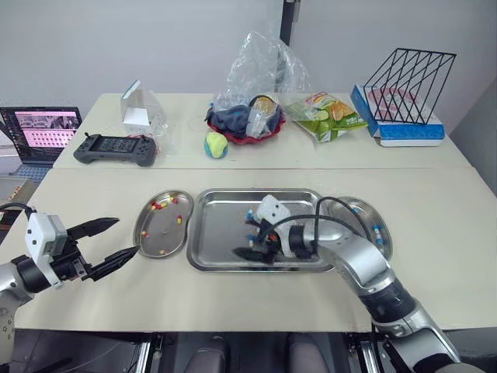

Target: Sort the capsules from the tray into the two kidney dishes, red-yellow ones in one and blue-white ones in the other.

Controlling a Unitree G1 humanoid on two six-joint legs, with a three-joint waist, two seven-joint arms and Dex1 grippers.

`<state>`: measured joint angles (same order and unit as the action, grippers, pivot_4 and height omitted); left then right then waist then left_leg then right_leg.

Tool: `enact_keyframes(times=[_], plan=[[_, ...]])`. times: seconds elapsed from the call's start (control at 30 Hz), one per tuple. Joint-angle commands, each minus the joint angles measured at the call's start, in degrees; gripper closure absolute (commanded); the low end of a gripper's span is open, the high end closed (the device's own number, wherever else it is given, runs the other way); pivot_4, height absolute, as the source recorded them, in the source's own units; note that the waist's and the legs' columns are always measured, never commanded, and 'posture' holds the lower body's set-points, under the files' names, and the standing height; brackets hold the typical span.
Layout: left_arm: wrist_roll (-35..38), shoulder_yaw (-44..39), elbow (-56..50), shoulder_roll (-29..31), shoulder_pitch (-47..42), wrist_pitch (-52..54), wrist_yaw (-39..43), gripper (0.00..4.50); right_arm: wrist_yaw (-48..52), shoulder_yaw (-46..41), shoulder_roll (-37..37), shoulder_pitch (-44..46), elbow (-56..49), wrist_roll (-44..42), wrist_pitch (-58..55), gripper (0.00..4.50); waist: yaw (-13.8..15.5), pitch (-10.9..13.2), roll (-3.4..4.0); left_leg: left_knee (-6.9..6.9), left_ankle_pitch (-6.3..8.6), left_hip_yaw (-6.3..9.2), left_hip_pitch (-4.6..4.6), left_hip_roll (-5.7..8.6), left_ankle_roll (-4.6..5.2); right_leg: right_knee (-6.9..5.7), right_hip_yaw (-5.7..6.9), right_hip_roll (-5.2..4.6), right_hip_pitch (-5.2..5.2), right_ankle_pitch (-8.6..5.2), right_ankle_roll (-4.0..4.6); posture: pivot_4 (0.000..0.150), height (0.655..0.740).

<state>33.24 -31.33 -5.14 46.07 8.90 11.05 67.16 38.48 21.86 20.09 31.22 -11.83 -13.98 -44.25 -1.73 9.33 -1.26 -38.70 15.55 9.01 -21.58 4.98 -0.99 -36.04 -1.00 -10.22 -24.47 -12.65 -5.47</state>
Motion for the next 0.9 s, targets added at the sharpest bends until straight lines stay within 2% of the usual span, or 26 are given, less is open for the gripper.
enact_keyframes(times=[0.03,0.23,0.37,0.47,0.8,0.83,0.9], plan=[[0.1,-1.4,-0.8,0.6,0.0,-1.3,-0.3,0.03,-3.2,1.7,-2.0,-0.3,-1.7,2.2,-1.2,0.0,0.0,0.0,0.0,0.04,0.0,0.01,0.02,-0.03,0.0,-0.02,0.01,0.02,-0.02,0.0,0.0,0.15,0.74],[0.0,-1.3,-0.4,0.8,0.0,-1.7,-0.4,0.03,-5.5,1.2,-3.3,-1.3,-1.6,3.2,-2.3,0.0,-0.3,0.0,0.01,0.07,0.0,0.01,0.03,-0.03,0.0,-0.02,0.01,0.03,-0.04,0.0,0.0,0.15,0.74],[-0.2,-1.1,0.7,1.2,-0.1,-2.0,0.5,0.03,-5.3,2.0,-1.5,-2.7,-2.8,3.9,-3.4,0.0,-0.4,0.0,0.01,0.09,0.0,0.0,0.04,-0.03,0.0,-0.01,0.01,0.03,-0.03,0.0,0.0,0.15,0.74],[-0.3,-1.0,1.2,1.4,-0.5,-2.1,0.8,0.0,-5.1,1.8,-0.7,-3.4,-3.5,3.8,-4.2,0.82,-0.5,0.0,0.0,0.1,0.0,-0.01,0.05,-0.03,0.0,-0.01,0.01,0.04,-0.02,0.0,0.0,0.15,0.74],[-0.7,-0.6,1.7,1.2,-1.5,-2.1,0.7,0.0,-4.7,3.1,0.2,-3.1,-3.1,4.7,-4.0,4.31,-0.6,0.0,0.01,0.1,0.0,-0.01,0.07,-0.05,0.01,-0.01,0.01,0.04,-0.01,-0.01,0.0,0.15,0.74],[-0.7,-0.6,1.7,1.2,-1.6,-2.0,0.7,0.0,-4.7,3.1,0.2,-3.0,-3.1,4.8,-4.0,4.48,-0.6,0.0,0.0,0.1,0.0,-0.01,0.07,-0.05,0.01,-0.01,0.01,0.04,0.0,0.0,0.0,0.15,0.74],[-0.8,-0.7,1.7,1.2,-1.7,-2.0,0.8,0.0,-4.5,3.1,0.2,-2.9,-3.1,4.8,-4.0,4.48,-0.5,0.0,0.0,0.1,0.0,0.0,0.07,-0.05,0.01,-0.01,0.01,0.04,0.0,-0.01,0.0,0.15,0.74]])
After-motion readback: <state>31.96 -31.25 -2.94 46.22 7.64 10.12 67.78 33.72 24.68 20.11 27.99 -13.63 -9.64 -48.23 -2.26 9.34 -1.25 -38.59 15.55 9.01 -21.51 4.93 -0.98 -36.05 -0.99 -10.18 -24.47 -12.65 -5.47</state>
